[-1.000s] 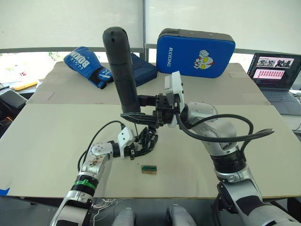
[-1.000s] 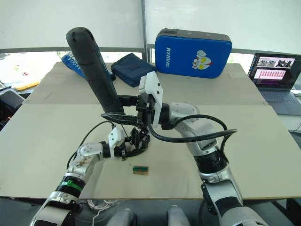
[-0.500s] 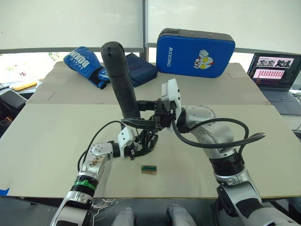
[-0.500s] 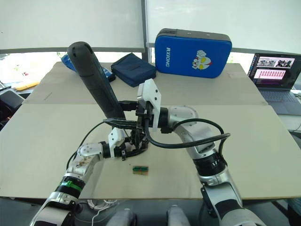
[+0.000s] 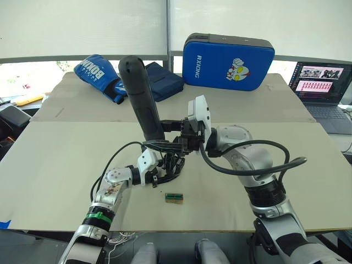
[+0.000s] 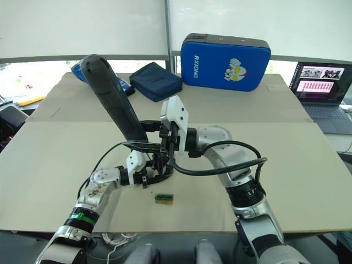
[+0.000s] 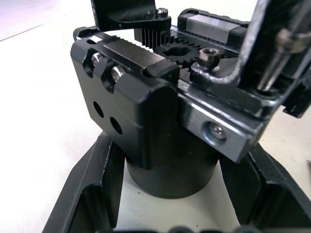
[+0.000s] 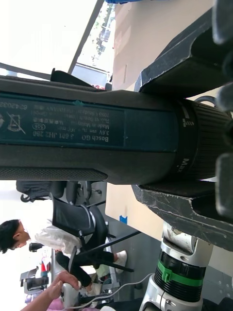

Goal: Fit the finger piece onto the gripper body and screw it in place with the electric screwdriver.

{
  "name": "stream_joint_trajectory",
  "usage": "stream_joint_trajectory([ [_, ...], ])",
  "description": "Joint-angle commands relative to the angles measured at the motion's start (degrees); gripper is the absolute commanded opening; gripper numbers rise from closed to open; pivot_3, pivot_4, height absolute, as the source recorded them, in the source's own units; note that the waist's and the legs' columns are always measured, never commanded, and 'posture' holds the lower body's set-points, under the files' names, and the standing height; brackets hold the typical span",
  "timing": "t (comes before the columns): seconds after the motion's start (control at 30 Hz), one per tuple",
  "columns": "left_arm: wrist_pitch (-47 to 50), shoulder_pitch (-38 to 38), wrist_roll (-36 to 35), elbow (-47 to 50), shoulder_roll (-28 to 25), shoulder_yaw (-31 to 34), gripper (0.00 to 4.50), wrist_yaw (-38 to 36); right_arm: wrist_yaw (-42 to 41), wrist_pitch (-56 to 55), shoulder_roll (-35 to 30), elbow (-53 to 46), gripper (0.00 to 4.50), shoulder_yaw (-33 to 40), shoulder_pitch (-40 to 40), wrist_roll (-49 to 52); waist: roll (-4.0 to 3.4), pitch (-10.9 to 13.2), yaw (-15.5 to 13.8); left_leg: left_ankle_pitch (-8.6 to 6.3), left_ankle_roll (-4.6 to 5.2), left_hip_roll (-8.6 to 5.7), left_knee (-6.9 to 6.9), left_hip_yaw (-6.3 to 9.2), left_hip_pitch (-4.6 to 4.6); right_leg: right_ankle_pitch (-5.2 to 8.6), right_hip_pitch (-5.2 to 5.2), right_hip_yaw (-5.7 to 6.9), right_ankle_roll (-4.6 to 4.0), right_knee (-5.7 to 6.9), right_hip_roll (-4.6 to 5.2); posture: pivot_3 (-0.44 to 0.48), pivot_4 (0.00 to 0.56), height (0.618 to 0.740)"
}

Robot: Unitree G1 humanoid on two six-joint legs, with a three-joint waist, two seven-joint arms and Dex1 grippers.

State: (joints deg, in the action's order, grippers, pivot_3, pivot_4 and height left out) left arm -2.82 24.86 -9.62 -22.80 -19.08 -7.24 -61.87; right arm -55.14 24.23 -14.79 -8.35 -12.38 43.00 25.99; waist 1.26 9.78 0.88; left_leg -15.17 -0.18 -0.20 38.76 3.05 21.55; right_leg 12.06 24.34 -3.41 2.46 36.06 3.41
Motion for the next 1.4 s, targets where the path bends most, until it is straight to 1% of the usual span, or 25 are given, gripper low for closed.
stream_joint_trajectory([
  [0.03,0.8,-1.2,0.0,0.5,0.1,-1.6,2.31,-0.7,-0.2,-2.2,0.5,-1.3,1.94,1.0,0.2,0.5,0.0,0.0,0.0,0.0,0.0,0.0,0.0,0.0,0.0,0.0,0.0,0.0,0.0,0.0,0.0,0.0,0.15,0.74],
  [0.47,1.1,-1.1,0.1,0.5,0.1,-1.6,2.31,-0.6,0.3,-2.4,1.8,-0.9,1.94,1.1,-0.2,0.9,0.0,0.0,0.0,0.0,0.0,0.0,0.0,0.0,-0.01,0.0,0.0,0.0,0.0,0.0,0.0,0.0,0.15,0.74],
  [0.6,1.0,-1.0,0.1,0.3,0.2,-1.6,2.31,-0.6,0.0,-2.6,1.3,-0.4,1.94,1.0,-0.7,0.4,0.0,0.0,0.0,0.0,0.0,0.0,0.0,0.0,-0.01,0.0,0.0,0.0,0.0,0.0,0.0,0.0,0.15,0.74],
  [0.87,0.8,-1.1,0.1,0.2,0.2,-1.5,2.31,-0.4,0.2,-5.8,0.4,3.2,1.94,1.4,-3.2,-1.2,-0.02,0.0,0.0,0.0,0.0,0.0,0.0,-0.01,-0.05,0.0,-0.05,0.0,0.0,0.0,0.0,0.0,0.15,0.74],
  [1.17,0.8,-1.0,0.0,-0.1,0.1,-1.5,2.31,-0.4,1.8,-4.1,-0.5,4.3,1.94,-0.4,-5.0,-2.7,-0.05,-0.1,0.0,0.0,0.0,0.0,-0.01,-0.01,-0.16,0.0,-0.14,0.0,0.0,0.01,0.0,0.0,0.15,0.74],
  [1.4,0.8,-0.9,0.0,-0.1,0.1,-1.4,2.31,-0.4,3.0,-4.2,0.1,4.7,1.94,-2.0,-6.8,-3.3,-0.06,-0.3,0.0,0.0,0.0,0.0,-0.02,-0.01,-0.2,0.01,-0.18,0.0,0.0,0.0,0.0,0.0,0.15,0.74],
])
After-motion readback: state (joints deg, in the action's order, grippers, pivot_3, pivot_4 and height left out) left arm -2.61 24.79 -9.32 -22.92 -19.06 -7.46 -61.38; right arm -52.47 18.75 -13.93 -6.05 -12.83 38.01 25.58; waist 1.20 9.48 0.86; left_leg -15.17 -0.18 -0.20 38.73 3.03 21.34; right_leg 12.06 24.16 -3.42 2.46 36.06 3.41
